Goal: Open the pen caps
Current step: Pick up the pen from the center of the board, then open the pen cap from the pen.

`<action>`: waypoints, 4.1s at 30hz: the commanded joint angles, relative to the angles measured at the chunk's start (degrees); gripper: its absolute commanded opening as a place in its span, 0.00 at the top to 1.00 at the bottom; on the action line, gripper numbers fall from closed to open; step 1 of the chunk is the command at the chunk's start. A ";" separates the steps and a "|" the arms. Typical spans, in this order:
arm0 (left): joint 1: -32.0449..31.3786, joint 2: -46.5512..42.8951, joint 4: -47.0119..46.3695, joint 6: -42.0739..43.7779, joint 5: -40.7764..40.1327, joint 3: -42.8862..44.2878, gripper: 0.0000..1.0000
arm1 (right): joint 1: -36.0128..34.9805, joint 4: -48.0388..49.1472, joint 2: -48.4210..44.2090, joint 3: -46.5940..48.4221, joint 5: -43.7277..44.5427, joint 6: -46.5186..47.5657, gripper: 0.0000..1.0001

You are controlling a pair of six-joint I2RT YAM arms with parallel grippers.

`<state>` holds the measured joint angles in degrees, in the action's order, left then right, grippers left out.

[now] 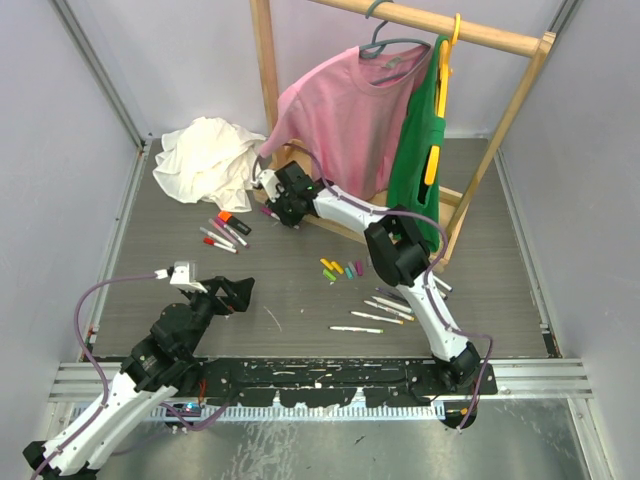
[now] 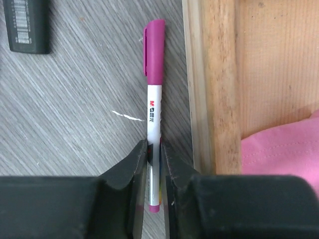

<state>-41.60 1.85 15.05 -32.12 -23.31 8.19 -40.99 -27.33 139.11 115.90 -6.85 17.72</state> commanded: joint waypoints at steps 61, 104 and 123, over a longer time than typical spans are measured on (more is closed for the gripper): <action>-0.06 20.15 -52.36 -20.55 23.00 -1.27 0.07 | 0.52 4.65 -62.28 -54.30 -38.49 -0.55 0.99; -7.05 43.04 -65.16 -22.66 13.05 2.58 1.00 | 0.65 10.20 -62.99 -56.77 -37.69 -5.23 0.61; -7.09 47.93 -69.97 -21.59 15.55 3.68 1.00 | -2.07 10.68 -60.18 -56.70 -34.30 -6.22 0.55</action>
<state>-48.45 49.84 -49.95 -55.00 -8.23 9.45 -42.39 -18.41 78.81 58.59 -42.30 11.18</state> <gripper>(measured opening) 0.076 0.542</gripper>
